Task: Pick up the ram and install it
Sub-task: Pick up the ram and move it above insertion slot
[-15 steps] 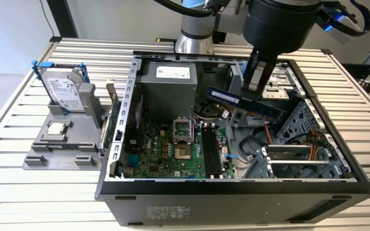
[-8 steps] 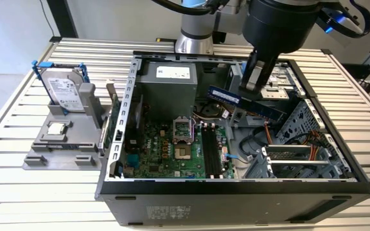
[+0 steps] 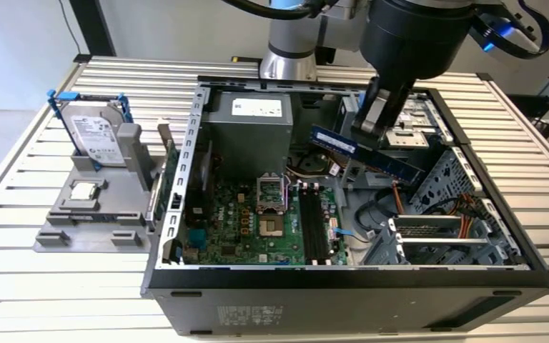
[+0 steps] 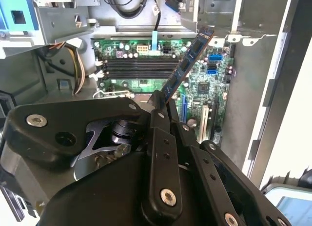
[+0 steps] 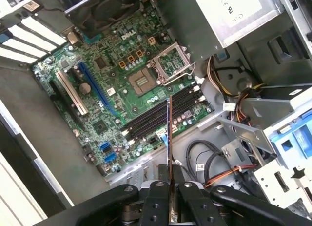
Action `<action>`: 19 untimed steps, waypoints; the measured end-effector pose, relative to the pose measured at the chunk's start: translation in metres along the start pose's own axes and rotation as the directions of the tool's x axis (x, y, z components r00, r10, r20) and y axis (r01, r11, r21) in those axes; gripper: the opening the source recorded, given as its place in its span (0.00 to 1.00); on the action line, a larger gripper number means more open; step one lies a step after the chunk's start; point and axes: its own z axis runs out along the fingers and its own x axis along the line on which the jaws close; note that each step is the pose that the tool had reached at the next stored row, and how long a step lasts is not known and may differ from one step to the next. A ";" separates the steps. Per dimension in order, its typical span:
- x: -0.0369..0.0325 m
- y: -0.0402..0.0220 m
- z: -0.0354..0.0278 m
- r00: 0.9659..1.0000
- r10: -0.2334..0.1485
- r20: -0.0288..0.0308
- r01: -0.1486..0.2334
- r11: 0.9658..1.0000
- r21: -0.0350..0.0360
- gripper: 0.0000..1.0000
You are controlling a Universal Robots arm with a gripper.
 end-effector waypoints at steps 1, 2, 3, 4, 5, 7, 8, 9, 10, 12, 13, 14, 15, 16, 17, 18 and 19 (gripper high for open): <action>0.0000 0.0000 0.0000 1.000 0.008 0.000 -0.008 1.000 0.000 0.00; 0.0000 0.0000 0.0000 1.000 0.017 0.000 -0.017 1.000 0.001 0.00; 0.0000 0.0000 0.0000 1.000 0.026 0.000 -0.026 1.000 0.001 0.00; 0.0000 0.0000 0.0000 0.999 0.036 -0.001 -0.036 0.999 0.002 0.00; 0.0000 0.0000 0.0000 0.999 0.047 -0.001 -0.047 0.999 0.002 0.00; 0.0000 0.0000 0.0000 0.997 0.073 -0.001 -0.073 0.997 0.004 0.00; 0.0000 0.0000 0.0000 0.996 0.084 -0.001 -0.084 0.996 0.004 0.00; 0.0000 0.0000 0.0000 0.995 0.096 -0.002 -0.096 0.995 0.005 0.00; 0.0000 0.0000 0.0000 0.994 0.108 -0.002 -0.108 0.994 0.005 0.00; 0.0000 0.0000 0.0000 0.992 0.125 -0.002 -0.125 0.992 0.006 0.00; 0.0000 0.0000 0.0000 0.991 0.132 -0.002 -0.132 0.991 0.007 0.00; 0.0000 0.0000 0.0000 0.990 0.140 -0.002 -0.140 0.990 0.007 0.00; 0.0000 0.0000 0.0000 0.989 0.150 -0.002 -0.149 0.989 0.008 0.00; 0.0000 0.0000 0.0000 0.987 0.160 -0.002 -0.160 0.987 0.008 0.00; 0.0000 0.0000 0.0000 0.985 0.172 -0.003 -0.172 0.985 0.009 0.00; 0.0000 0.0000 0.0000 0.983 0.185 -0.003 -0.185 0.983 0.010 0.00; 0.0000 0.0000 0.0000 0.980 0.197 -0.003 -0.197 0.980 0.010 0.00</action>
